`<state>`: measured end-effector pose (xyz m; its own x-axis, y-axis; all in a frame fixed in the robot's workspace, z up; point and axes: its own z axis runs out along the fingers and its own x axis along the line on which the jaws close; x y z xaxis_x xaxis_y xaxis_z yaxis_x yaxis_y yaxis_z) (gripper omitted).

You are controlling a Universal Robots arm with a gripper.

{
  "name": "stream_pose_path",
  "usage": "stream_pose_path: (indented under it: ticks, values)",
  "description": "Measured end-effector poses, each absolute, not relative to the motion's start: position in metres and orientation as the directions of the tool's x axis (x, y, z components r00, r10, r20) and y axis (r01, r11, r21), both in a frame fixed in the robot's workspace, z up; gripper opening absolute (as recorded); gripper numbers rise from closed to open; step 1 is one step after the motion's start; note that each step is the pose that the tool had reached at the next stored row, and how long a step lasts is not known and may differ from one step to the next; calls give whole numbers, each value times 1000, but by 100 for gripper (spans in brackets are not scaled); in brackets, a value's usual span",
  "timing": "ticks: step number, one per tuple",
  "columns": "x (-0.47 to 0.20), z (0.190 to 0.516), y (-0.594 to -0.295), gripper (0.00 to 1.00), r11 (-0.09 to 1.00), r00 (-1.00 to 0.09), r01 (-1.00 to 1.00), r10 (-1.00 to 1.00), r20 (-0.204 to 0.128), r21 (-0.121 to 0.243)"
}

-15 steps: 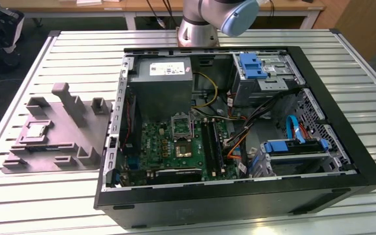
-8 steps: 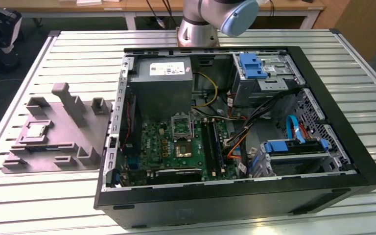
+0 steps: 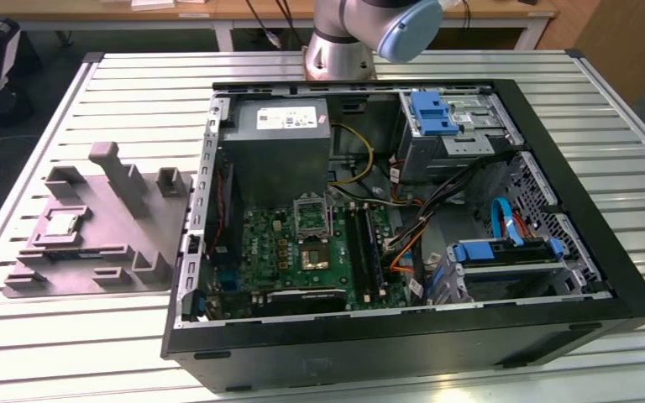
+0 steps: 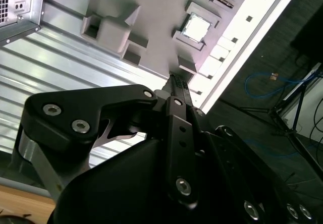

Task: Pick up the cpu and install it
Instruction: 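Reach for the cpu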

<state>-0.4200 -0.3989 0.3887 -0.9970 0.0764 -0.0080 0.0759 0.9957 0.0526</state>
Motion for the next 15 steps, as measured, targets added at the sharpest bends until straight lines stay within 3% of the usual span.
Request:
stream_pose_path:
  ticks: [15]
  values:
    - [-451,388,-399,11,996,-997,76,76,-8,53]
